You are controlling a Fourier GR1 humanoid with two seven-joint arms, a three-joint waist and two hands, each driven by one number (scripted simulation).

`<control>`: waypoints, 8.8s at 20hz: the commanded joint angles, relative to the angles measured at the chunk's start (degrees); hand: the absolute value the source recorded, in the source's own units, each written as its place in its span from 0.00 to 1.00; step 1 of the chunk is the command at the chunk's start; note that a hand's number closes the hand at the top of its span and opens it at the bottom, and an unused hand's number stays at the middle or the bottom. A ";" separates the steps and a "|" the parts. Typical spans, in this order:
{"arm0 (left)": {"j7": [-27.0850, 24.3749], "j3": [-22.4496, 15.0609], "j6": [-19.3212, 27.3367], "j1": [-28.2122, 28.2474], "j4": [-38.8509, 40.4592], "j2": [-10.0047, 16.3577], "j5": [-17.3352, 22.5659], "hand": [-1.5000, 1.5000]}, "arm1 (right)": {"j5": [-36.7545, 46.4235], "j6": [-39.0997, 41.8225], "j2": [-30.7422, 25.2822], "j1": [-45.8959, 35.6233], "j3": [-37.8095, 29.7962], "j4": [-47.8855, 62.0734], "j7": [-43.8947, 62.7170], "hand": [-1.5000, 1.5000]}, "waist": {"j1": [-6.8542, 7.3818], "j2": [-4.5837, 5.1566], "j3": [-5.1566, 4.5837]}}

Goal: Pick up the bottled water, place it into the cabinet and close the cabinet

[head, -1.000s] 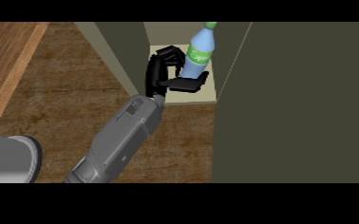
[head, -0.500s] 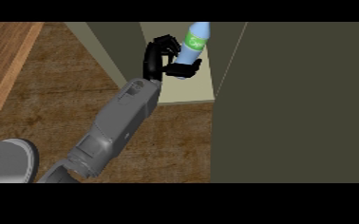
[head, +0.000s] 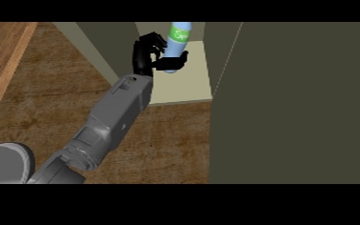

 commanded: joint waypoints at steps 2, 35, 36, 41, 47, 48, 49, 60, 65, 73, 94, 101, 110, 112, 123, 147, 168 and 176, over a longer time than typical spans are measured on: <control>-0.63 -0.40 2.08 -4.02 5.21 1.84 -2.20 0.00 | -3.22 0.40 -0.40 -0.80 -0.91 -2.14 1.31 0.00 | -0.83 0.49 0.02; -11.67 3.21 -14.17 -2.01 -4.45 -1.45 0.84 0.00 | -4.79 1.44 0.55 2.33 1.12 -6.30 5.57 0.00 | 3.29 -1.70 0.05; -11.71 3.40 -13.66 -2.35 -5.07 -1.45 1.35 0.00 | -3.03 1.24 0.92 1.12 2.58 -5.80 5.99 0.00 | 3.13 -1.55 0.05; -12.31 -0.90 -17.45 8.30 -12.59 -1.47 2.82 0.00 | -2.20 0.62 1.58 2.37 3.42 -5.90 5.16 0.00 | 4.12 -1.99 0.04; -8.41 -9.36 -19.55 16.58 -28.84 -1.47 7.67 0.00 | -1.22 0.05 1.12 2.29 4.32 -6.08 5.92 0.00 | 4.27 -2.20 0.04; -8.80 -10.00 -19.96 18.93 -30.17 -1.47 8.40 0.00 | 1.22 -0.33 2.12 3.16 6.85 -6.47 5.03 0.00 | 4.08 -2.15 0.02; -6.93 -8.44 -21.71 17.13 -31.73 -1.47 6.87 0.00 | 2.49 -1.61 2.65 3.34 7.73 -7.64 6.14 0.00 | 4.81 -2.15 0.02; -4.36 -17.90 -20.71 41.11 -60.34 2.77 3.43 0.00 | 4.38 1.66 -1.46 3.95 5.28 -5.56 2.01 0.00 | 5.15 -2.20 0.07; 0.00 -21.09 -20.96 48.38 -71.35 7.97 3.27 1.00 | 7.98 4.93 -6.40 4.06 7.80 -9.74 4.79 1.00 | 5.83 -2.29 0.02; -1.19 -14.79 -23.11 56.26 -77.14 15.48 5.90 0.00 | 14.87 12.87 -13.67 4.33 12.99 -8.71 -0.96 1.00 | 4.14 -2.28 -0.02; -0.29 -2.30 -33.81 75.51 -93.28 30.13 18.33 0.00 | 19.16 12.35 -19.65 -8.94 35.01 -11.37 12.35 1.00 | 8.21 -2.36 -0.80; -0.19 1.34 -38.42 78.28 -94.62 33.40 21.67 0.00 | 11.83 7.56 -13.73 -10.11 42.18 -7.03 13.11 1.00 | 9.93 -1.54 -0.73; -0.55 4.43 -43.92 79.57 -95.09 36.51 23.95 0.00 | 9.79 7.64 -13.86 -16.84 39.74 -4.67 16.92 1.00 | 13.89 -0.45 -0.87; -0.28 4.56 -45.32 80.11 -94.17 37.14 24.33 0.00 | 8.80 7.56 -13.18 -18.20 39.60 -3.20 17.20 1.00 | 14.35 -0.12 -0.89; 1.24 6.05 -48.30 79.10 -94.68 40.10 25.45 0.00 | 10.32 12.50 -19.06 -27.63 33.89 -3.78 20.62 0.00 | 19.15 0.35 -1.56; 1.64 9.20 -51.39 78.58 -92.75 42.16 27.81 0.00 | 2.63 12.46 -16.92 -34.10 32.06 -0.54 23.42 1.00 | 19.33 1.87 -1.59; 1.67 9.18 -53.39 77.20 -91.84 42.42 27.58 0.00 | 1.53 9.67 -12.87 -45.53 22.34 6.91 31.42 1.00 | 21.20 2.51 -1.37; 1.71 9.62 -53.75 77.01 -90.85 42.48 27.97 0.00 | -0.34 6.59 -7.23 -57.56 18.97 17.34 39.28 1.00 | 20.79 2.08 -1.11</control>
